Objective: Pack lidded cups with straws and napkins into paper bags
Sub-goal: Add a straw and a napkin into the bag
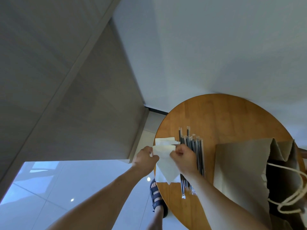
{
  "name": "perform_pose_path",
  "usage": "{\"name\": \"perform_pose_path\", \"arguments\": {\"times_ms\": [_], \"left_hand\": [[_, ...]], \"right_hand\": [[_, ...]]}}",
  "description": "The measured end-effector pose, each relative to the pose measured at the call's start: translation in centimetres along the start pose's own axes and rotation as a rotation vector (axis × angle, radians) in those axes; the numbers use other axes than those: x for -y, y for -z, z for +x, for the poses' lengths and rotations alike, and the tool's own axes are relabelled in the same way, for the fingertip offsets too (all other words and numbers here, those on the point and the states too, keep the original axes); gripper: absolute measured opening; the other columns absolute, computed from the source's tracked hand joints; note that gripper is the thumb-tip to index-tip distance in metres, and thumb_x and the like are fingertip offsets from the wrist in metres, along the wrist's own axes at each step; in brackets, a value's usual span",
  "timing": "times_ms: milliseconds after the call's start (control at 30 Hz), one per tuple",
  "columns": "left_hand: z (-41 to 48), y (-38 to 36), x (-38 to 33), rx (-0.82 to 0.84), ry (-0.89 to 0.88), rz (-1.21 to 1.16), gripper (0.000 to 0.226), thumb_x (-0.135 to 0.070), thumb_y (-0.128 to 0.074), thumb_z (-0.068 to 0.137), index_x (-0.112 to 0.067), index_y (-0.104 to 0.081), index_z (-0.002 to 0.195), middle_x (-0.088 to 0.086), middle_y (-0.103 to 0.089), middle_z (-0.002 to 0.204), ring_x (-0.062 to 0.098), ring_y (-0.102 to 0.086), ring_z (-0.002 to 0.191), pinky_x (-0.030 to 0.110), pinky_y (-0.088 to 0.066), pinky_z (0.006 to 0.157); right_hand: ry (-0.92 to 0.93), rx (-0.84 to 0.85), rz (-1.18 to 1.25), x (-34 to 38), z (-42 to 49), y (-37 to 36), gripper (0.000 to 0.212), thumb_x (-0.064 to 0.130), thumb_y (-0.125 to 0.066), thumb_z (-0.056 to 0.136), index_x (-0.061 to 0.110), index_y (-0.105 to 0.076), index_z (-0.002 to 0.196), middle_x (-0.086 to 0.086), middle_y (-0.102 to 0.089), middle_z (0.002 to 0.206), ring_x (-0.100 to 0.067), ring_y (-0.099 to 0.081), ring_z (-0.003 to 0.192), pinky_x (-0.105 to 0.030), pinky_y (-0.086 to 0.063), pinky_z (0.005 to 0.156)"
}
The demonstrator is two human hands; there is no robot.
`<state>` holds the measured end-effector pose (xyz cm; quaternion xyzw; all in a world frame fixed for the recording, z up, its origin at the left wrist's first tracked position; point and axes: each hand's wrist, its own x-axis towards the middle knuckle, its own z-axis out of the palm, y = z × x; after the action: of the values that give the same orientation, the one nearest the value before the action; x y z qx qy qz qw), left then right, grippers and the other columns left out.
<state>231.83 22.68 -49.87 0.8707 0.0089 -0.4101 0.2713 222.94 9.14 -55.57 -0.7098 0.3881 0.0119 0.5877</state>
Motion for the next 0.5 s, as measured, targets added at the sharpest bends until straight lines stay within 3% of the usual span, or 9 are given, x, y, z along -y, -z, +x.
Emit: {"name": "perform_pose_path", "arguments": {"times_ms": [67,200,333,400,500], "left_hand": [[0.0,0.0,-0.3,0.012,0.015,-0.117,0.044,-0.025,-0.063,0.091,-0.022,-0.050,0.133,-0.011,-0.053,0.123,0.013,-0.051,0.107,0.025,-0.043,0.085],[0.0,0.0,-0.8,0.129,0.018,-0.268,0.034,-0.022,-0.065,0.090,-0.022,-0.056,0.123,-0.010,-0.059,0.125,0.013,-0.055,0.113,0.032,-0.045,0.102],[-0.3,-0.6,-1.7,0.172,0.074,-0.414,0.034,-0.025,-0.069,0.091,-0.018,-0.057,0.122,0.005,-0.063,0.121,0.025,-0.061,0.109,0.038,-0.050,0.100],[-0.5,-1.0,-2.0,0.215,0.116,-0.489,0.037,-0.026,-0.069,0.091,-0.015,-0.057,0.124,0.006,-0.064,0.120,0.028,-0.062,0.110,0.043,-0.051,0.101],[-0.8,-1.4,-2.1,0.272,0.141,-0.533,0.025,-0.018,-0.067,0.092,-0.010,-0.062,0.115,0.008,-0.065,0.118,0.028,-0.063,0.107,0.041,-0.055,0.094]], "right_hand": [[-0.034,0.043,0.117,0.4,-0.3,0.2,0.021,0.000,-0.067,0.079,0.007,-0.052,0.066,0.010,-0.053,0.064,-0.005,-0.051,0.063,-0.019,-0.042,0.057],[-0.118,0.098,0.396,1.4,-0.5,0.9,0.020,-0.008,-0.057,0.083,0.003,-0.048,0.068,-0.010,-0.046,0.067,-0.025,-0.044,0.068,-0.034,-0.038,0.061],[-0.198,0.119,0.612,2.4,-0.8,2.0,0.014,0.010,-0.060,0.077,0.005,-0.048,0.073,-0.017,-0.049,0.080,-0.034,-0.046,0.074,-0.043,-0.039,0.068],[-0.261,0.118,0.715,2.2,-0.8,2.6,0.014,0.010,-0.060,0.085,0.009,-0.049,0.075,-0.018,-0.055,0.083,-0.036,-0.054,0.076,-0.043,-0.045,0.064],[-0.324,0.024,0.690,1.3,-0.5,3.5,0.018,0.022,-0.058,0.095,0.008,-0.053,0.086,-0.008,-0.067,0.085,-0.026,-0.066,0.075,-0.038,-0.054,0.061]]}}
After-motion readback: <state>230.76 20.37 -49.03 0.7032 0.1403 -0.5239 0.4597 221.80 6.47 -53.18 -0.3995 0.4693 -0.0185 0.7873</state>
